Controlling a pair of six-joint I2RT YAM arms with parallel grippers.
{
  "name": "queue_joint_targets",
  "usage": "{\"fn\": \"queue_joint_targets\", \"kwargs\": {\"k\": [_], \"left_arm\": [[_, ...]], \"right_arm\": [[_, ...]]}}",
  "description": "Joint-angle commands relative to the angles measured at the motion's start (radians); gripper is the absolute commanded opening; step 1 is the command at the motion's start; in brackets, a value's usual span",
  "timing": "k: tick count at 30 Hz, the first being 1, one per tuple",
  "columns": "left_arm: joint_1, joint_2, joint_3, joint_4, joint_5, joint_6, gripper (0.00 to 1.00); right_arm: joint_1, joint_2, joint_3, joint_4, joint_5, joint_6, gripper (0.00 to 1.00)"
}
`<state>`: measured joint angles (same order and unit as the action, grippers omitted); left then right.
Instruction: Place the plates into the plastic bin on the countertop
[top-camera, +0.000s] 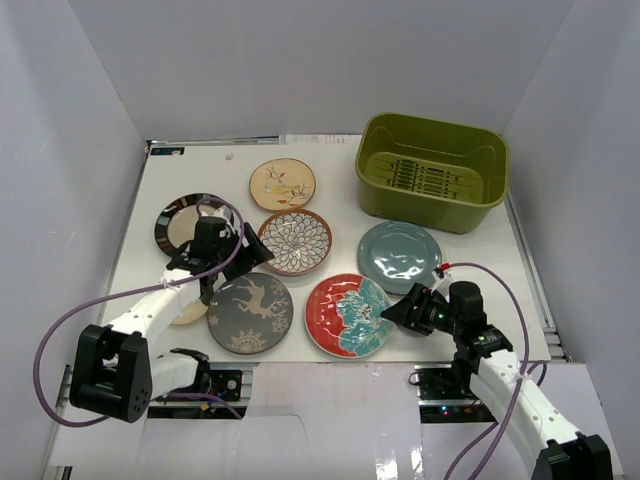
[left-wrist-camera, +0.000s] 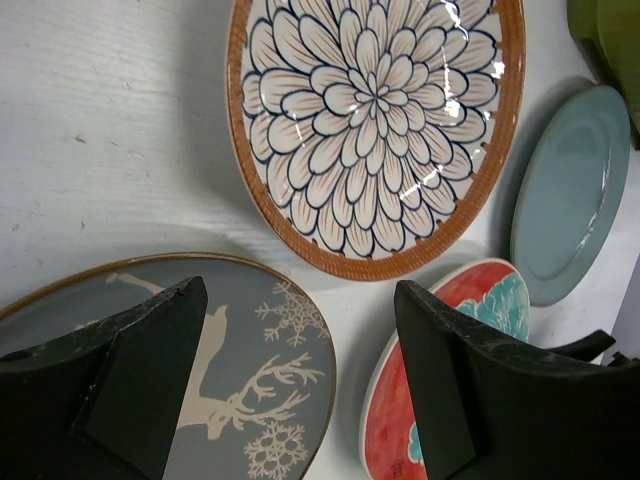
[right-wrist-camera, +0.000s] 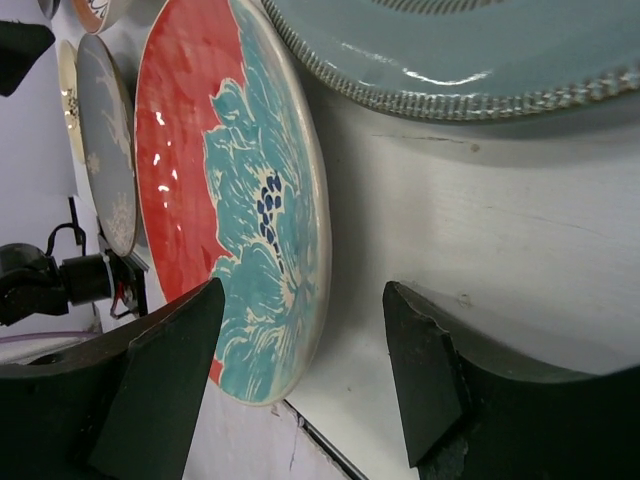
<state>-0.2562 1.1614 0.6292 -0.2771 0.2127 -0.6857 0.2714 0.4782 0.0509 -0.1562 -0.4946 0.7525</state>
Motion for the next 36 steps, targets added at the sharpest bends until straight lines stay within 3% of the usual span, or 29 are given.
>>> {"fn": "queue_joint_targets", "kwargs": {"k": [1,8,10,13,21,25,31,35,36], "left_arm": [[0.005,0.027,0.044,0.082,-0.055,-0.046,0.86],[0.005,0.138,0.105,0.102,-0.067,-0.04,0.87],[0.003,0.198,0.127,0.104,-0.07,-0.038,0.87],[0.003,0.259,0.158,0.11,-0.105,-0.04,0.87],[0.003,0.402,0.217,0.128,-0.147,-0.037,0.86],[0.003,0.474,0.239,0.142,-0.114,-0.032,0.84],[0.003,0.498,0.228,0.167,-0.11,-0.031,0.7],[0.003,0.497,0.213,0.176,-0.108,-0.038,0.5],[0.003,0.488,0.21,0.176,-0.108,-0.04,0.38]], "right_arm": [[0.07,0.077,-0.137,0.093,0.088,0.004,0.71],[0.173,0.16,-0.192,0.29,0.191,0.148,0.54],[0.184,0.168,-0.218,0.32,0.2,0.186,0.42],[0.195,0.154,-0.241,0.377,0.215,0.22,0.35],[0.204,0.149,-0.258,0.374,0.214,0.223,0.08],[0.206,-0.01,-0.221,0.212,0.195,0.199,0.08],[0.206,-0.286,-0.019,-0.055,0.189,0.206,0.08],[0.206,-0.296,0.082,-0.005,0.142,0.258,0.08],[0.206,-0.285,0.116,0.027,0.128,0.274,0.08]]}}
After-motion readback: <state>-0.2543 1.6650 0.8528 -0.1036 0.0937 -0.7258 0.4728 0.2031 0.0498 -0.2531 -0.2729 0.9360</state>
